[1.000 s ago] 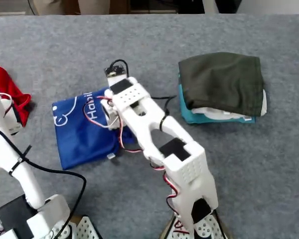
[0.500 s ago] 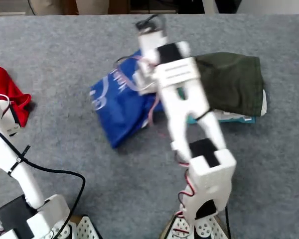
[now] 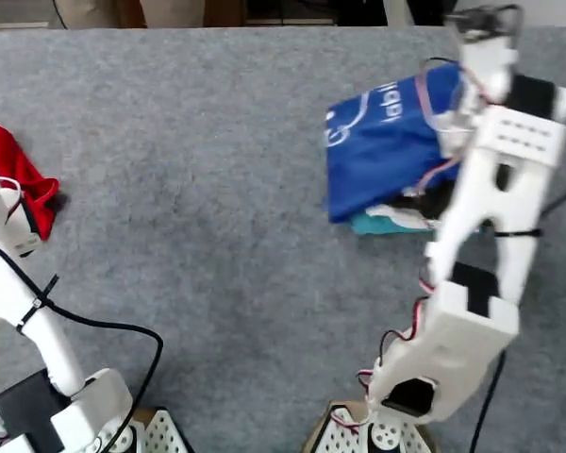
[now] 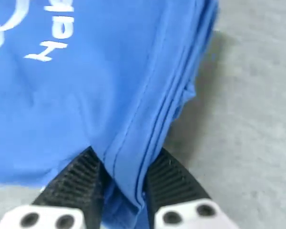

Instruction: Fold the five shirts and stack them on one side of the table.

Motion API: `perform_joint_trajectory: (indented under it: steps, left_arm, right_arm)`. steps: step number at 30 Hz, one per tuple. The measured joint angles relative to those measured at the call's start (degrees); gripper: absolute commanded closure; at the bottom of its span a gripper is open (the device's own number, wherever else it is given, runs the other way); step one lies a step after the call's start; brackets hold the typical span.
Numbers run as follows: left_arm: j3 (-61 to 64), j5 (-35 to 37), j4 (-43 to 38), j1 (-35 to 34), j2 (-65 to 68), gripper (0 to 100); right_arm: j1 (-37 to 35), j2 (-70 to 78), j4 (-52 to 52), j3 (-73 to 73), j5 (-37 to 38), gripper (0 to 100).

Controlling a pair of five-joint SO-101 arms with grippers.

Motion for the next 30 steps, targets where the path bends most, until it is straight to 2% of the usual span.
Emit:
perform_joint_trajectory:
  steps: [5,10,12,14,19,21,23,26,30]
  left_arm:
    - [0.0,2.11,0.0,0.26,0.0,98]
    - [0.0,2.11,0.0,1.58,0.0,98]
    - [0.0,2.11,0.0,1.58,0.0,98]
    - [0.0,2.11,0.0,1.58,0.0,98]
    - [0.0,2.11,1.14,1.58,0.0,98]
    - [0.0,2.11,2.73,1.58,0.0,98]
    - [-0.79,2.11,3.78,1.58,0.0,98]
    - [-2.55,2.11,4.22,0.18,0.0,98]
    - [-5.54,2.11,4.13,-6.07,0.0,93]
  right_arm:
    - [5.27,0.09,-1.93,0.0,0.35,99.7]
    - [6.86,3.16,-2.2,0.0,0.35,99.5]
    - [7.03,3.6,-2.2,0.0,0.35,96.2]
    - [7.12,3.69,-2.2,0.0,0.35,84.9]
    - [7.3,3.69,-2.2,0.0,-0.97,47.4]
    - [7.74,3.69,-2.2,0.0,-3.16,39.9]
    - [7.74,3.25,-2.11,0.0,-4.22,40.5]
    - [7.21,1.41,0.53,0.0,-4.92,47.1]
    - [4.4,-0.62,6.33,0.0,-7.3,65.7]
